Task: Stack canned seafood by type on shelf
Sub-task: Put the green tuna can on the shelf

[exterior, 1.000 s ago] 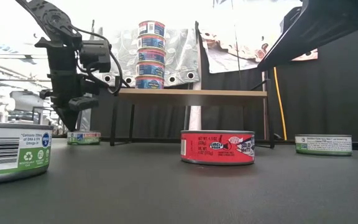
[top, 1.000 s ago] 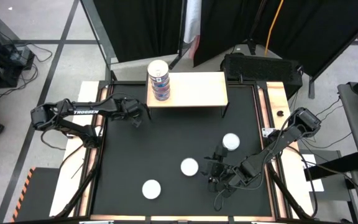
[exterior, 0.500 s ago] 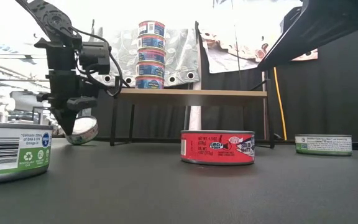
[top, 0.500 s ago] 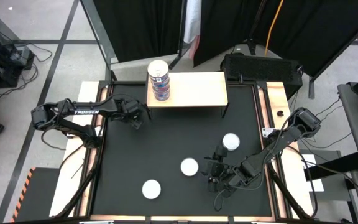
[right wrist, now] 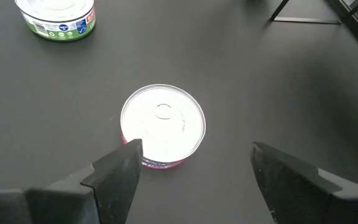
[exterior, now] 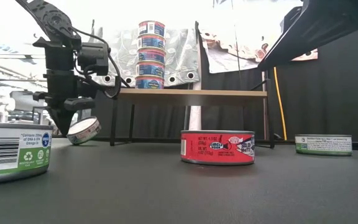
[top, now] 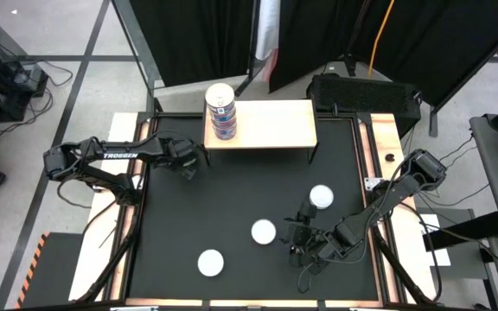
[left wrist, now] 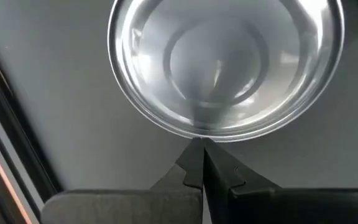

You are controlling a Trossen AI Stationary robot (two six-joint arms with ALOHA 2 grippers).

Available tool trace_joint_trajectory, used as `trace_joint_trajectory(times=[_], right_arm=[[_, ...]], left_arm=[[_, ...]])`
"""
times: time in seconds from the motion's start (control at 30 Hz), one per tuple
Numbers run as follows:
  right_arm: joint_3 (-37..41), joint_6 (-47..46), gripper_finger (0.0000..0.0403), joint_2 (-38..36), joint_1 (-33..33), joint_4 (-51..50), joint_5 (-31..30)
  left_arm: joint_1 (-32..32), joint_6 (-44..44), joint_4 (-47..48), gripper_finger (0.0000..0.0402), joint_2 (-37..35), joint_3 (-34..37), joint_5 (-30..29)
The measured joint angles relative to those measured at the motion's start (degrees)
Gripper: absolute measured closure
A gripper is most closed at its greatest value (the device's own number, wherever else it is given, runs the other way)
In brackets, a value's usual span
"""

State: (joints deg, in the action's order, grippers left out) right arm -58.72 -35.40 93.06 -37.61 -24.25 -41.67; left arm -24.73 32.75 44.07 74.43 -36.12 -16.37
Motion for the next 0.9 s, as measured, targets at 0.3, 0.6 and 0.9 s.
trace_joint_trajectory(times=[0.3, 0.6, 0.9], right_arm=[[0.0, -0.2, 0.011, 0.0, 0.0, 0.0, 1.4], [0.0, -0.4, 0.011, 0.0, 0.0, 0.0, 1.5], [0.0, -0.4, 0.011, 0.0, 0.0, 0.0, 1.5]], left_arm=[[0.0, 0.0, -1.5, 0.0402, -0.1, 1.2, -2.2], [0.2, 1.4, -4.5, 0.0402, 0.0, 4.4, -1.6], [0.9, 2.5, -4.1, 0.0402, 0.0, 4.4, -1.6]])
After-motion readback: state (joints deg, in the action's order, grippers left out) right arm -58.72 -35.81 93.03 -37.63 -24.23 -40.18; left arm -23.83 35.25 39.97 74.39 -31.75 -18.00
